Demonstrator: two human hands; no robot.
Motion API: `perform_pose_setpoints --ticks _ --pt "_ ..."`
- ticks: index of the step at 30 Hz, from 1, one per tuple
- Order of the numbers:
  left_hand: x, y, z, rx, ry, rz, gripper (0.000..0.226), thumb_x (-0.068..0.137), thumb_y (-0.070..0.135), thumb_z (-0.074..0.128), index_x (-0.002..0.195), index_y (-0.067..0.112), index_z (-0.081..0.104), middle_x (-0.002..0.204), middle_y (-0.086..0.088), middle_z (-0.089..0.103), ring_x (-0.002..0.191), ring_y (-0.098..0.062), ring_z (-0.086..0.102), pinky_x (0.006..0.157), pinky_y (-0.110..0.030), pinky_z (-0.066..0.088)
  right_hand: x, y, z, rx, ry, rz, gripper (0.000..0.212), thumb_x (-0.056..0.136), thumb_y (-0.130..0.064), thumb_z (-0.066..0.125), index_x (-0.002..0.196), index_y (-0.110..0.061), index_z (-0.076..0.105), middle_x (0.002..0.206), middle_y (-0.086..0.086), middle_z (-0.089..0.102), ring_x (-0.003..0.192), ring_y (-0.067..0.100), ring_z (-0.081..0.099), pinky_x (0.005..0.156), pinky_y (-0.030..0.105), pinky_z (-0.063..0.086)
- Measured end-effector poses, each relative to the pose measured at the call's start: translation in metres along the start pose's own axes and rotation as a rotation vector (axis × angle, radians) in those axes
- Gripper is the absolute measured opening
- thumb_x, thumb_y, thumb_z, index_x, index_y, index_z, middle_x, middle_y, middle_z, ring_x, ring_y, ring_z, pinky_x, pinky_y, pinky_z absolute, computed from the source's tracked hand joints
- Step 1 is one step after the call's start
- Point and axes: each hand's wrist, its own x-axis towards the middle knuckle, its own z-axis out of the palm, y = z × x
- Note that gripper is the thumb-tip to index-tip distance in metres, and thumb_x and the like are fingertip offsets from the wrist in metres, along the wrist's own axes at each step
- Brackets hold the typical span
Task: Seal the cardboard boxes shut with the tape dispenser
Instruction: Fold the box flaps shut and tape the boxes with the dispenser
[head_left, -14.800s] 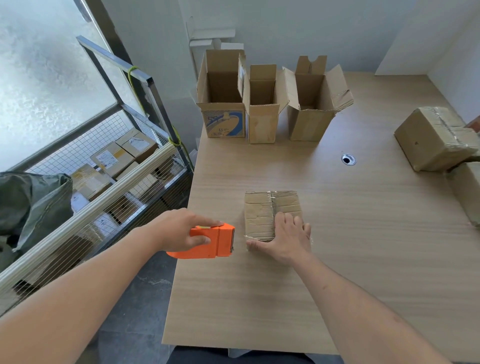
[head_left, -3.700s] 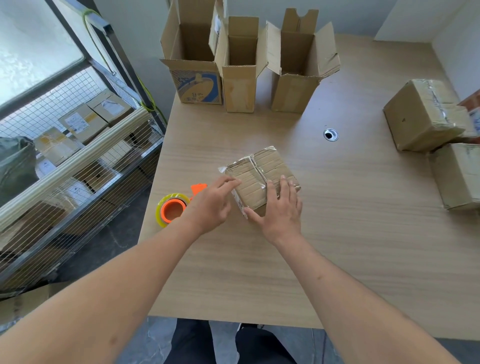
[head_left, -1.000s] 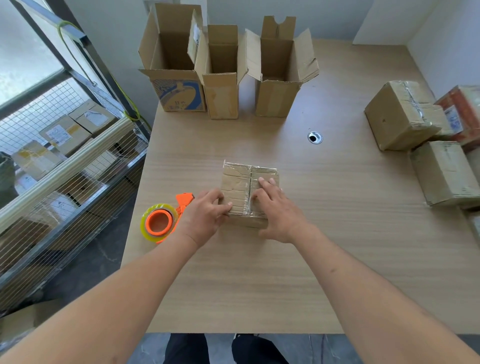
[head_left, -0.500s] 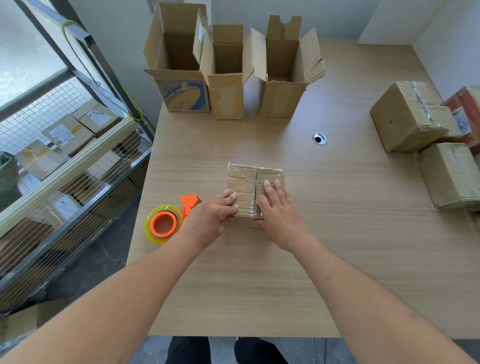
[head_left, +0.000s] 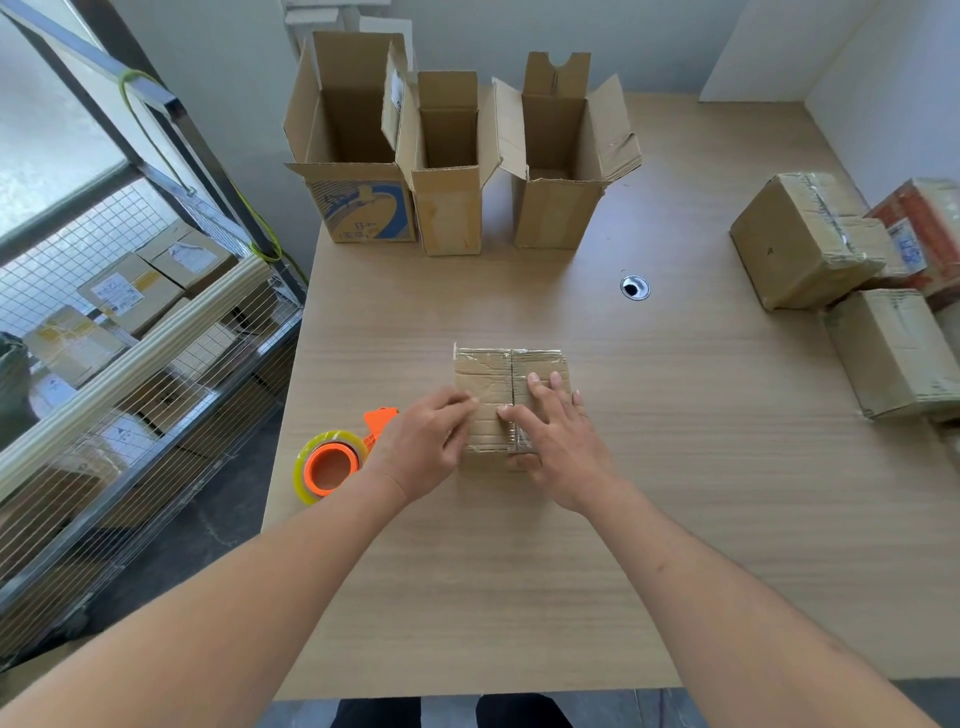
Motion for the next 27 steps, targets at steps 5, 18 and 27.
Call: perform_pose_setpoints --ticks 5,18,27 --pt "0.037 -0.01 0.005 -0.027 -0.093 -0.262 0.064 0.094 0.02 0.071 0.15 0.006 0.043 0.162 -0.015 0.029 0.148 -0.029 0.03 0.12 -0.031 0.024 0.002 -0.004 -0.003 0.015 -0.009 0.01 0.054 0.096 -0.034 0.066 0.142 -0.036 0.038 0.17 0.006 -0.004 0.156 0.033 -0.016 0.126 0.052 -0.005" --pt "0.076 -0.031 0.006 -0.286 -0.199 -0.508 0.074 0.087 0.01 0.076 0.152 0.009 0.042 0.149 -0.007 0.052 0.137 -0.022 0.049 0.116 -0.039 0.038 0.005 -0.002 0.0 0.049 -0.025 0.05 0.058 0.091 -0.039 0.069 0.139 -0.035 0.037 0.169 0.005 -0.006 0.154 0.03 -0.023 0.124 0.052 -0.012" --pt "0.061 -0.032 -0.014 -0.228 -0.339 -0.387 0.079 0.1 0.019 0.061 0.162 0.031 0.014 0.162 0.006 0.033 0.149 -0.017 0.032 0.118 -0.041 0.036 0.013 -0.047 -0.013 0.059 -0.032 0.361 0.117 0.05 -0.106 0.042 0.14 -0.032 0.032 0.17 -0.001 -0.003 0.155 0.025 -0.02 0.114 0.076 -0.006"
